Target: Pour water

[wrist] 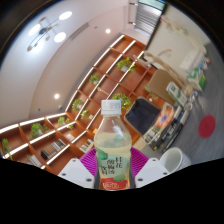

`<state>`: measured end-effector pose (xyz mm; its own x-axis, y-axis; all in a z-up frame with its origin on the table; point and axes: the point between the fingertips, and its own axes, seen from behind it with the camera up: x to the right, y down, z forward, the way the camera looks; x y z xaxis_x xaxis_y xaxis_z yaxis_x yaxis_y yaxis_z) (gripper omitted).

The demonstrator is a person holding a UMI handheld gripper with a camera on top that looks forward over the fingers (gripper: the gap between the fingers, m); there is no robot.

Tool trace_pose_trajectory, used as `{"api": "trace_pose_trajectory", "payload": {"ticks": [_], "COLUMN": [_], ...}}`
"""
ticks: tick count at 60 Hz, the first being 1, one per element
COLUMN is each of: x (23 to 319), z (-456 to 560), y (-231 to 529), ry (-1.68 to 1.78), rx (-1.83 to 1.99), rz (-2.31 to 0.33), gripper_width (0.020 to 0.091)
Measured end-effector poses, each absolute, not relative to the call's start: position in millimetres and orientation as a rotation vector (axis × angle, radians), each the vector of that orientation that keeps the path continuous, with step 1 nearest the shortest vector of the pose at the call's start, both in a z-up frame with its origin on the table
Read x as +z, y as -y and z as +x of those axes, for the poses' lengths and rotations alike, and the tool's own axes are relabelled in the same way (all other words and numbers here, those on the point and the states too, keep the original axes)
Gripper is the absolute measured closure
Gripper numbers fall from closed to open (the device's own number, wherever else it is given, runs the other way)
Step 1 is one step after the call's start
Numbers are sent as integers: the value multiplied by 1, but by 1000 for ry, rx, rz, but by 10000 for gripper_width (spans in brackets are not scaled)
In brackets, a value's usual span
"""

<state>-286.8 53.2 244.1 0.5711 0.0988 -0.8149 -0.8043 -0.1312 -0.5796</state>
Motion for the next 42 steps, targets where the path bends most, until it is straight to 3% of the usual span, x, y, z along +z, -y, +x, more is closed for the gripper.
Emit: {"api": "trace_pose_trajectory", "payload": {"ticks": [4, 5, 16, 22, 23, 26, 42], "x": [247, 265, 246, 219, 203, 201, 125], "z": [-263, -256, -155, -108, -91, -81, -43], "y": [-71, -48, -66, -71, -81, -70, -85], "ry": [-479, -447, -233, -212, -209, -221, -277], "rx": [668, 611, -38, -226, -249, -288, -247], "rz": [-1539, -1553, -1646, -1701, -1699, -1721, -1784], "gripper_width": [697, 698, 700, 699, 698, 698, 698]}}
